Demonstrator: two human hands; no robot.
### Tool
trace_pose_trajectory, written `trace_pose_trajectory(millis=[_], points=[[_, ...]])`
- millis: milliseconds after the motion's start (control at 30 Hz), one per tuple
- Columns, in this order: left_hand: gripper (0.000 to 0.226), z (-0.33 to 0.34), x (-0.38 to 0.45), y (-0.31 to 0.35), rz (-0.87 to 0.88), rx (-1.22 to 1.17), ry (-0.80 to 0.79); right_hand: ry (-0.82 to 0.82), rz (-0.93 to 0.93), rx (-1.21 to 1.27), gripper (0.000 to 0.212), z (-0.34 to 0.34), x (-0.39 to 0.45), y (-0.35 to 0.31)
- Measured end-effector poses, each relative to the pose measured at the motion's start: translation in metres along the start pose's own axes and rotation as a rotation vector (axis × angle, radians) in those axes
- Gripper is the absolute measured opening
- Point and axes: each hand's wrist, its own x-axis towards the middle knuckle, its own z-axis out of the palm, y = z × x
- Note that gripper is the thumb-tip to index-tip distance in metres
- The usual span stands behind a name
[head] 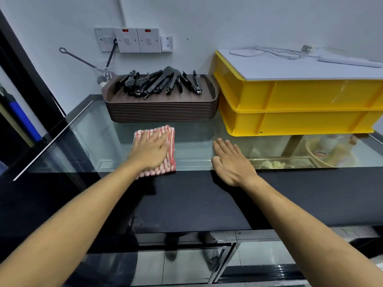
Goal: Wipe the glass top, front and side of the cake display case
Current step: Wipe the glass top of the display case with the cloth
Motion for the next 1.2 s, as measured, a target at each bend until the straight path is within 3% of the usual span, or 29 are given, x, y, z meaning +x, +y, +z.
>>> trace_pose_trajectory(millis=[67, 167, 300, 400, 467, 633, 800, 900, 1000, 1100, 1200], points=[[0.058, -0.003, 0.022, 0.011, -0.013, -0.018, 0.012, 0.0, 0.006, -0.001, 0.062, -0.001, -0.001, -0.001], [0.057, 0.004, 0.016, 0.053, 0.118, -0.014, -0.022, 0.003, 0.015, 0.005, 0.062, -0.002, -0.002, -0.002], [0.057, 0.019, -0.059, 0.077, 0.263, 0.003, -0.04, 0.001, 0.014, 0.025, 0.061, -0.001, 0.0, 0.0], [0.058, 0.026, -0.125, 0.06, 0.325, 0.014, -0.045, 0.003, 0.015, 0.023, 0.061, 0.001, 0.0, 0.002], [0.055, 0.02, -0.123, 0.033, 0.278, 0.037, -0.03, 0.009, 0.018, 0.018, 0.061, 0.001, 0.001, 0.002], [0.058, -0.006, -0.025, -0.017, -0.066, 0.005, 0.016, 0.015, 0.017, 0.014, 0.062, 0.002, 0.0, 0.0], [0.056, 0.003, -0.009, 0.043, 0.049, -0.024, -0.009, 0.007, 0.021, 0.013, 0.062, -0.001, -0.002, 0.0], [0.056, 0.016, -0.06, 0.075, 0.207, 0.004, -0.025, -0.005, 0.024, 0.007, 0.062, 0.0, -0.001, -0.001], [0.055, 0.024, -0.123, 0.063, 0.291, 0.021, -0.032, -0.004, 0.026, 0.0, 0.062, 0.001, 0.0, 0.001], [0.053, 0.018, -0.129, 0.019, 0.239, 0.057, -0.019, 0.0, 0.022, -0.009, 0.062, 0.002, 0.0, 0.0], [0.056, 0.003, -0.071, -0.022, 0.029, 0.038, -0.005, 0.007, 0.024, -0.017, 0.062, 0.002, 0.0, -0.001]])
